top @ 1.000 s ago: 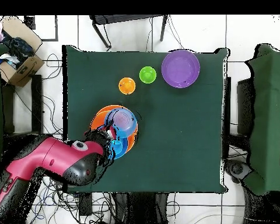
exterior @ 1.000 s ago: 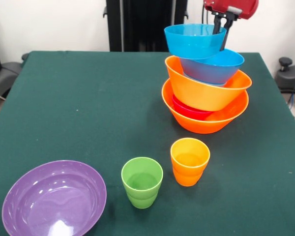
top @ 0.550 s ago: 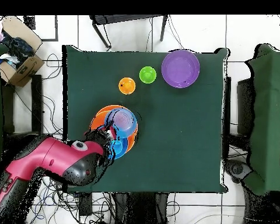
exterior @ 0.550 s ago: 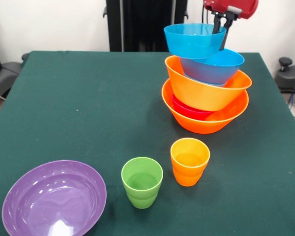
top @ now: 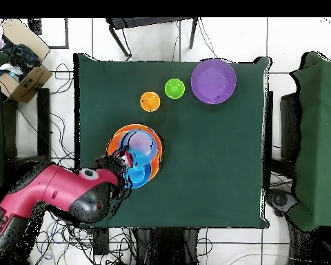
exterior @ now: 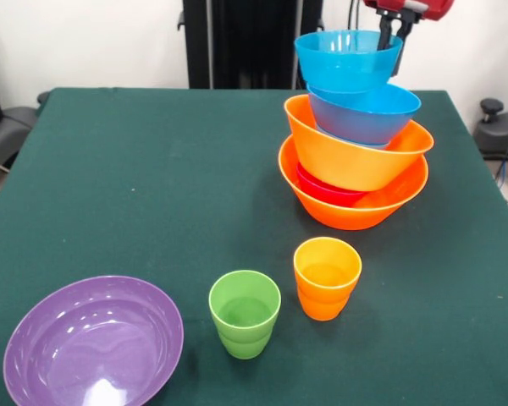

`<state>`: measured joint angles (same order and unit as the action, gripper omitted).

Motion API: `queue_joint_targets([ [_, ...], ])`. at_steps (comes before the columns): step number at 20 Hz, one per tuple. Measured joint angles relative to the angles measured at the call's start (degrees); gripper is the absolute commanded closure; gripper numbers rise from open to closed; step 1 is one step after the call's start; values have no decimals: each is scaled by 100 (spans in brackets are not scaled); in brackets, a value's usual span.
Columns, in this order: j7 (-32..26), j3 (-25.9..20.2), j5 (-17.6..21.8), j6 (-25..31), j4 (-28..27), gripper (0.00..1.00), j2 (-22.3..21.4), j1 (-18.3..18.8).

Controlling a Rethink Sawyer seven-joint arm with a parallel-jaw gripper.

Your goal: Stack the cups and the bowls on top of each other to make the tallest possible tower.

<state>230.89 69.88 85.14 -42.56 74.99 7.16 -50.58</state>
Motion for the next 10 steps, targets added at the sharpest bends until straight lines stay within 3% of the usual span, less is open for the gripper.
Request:
queue_joint_targets([
  [10, 1, 2, -29, 0, -59, 100, -266, -66],
])
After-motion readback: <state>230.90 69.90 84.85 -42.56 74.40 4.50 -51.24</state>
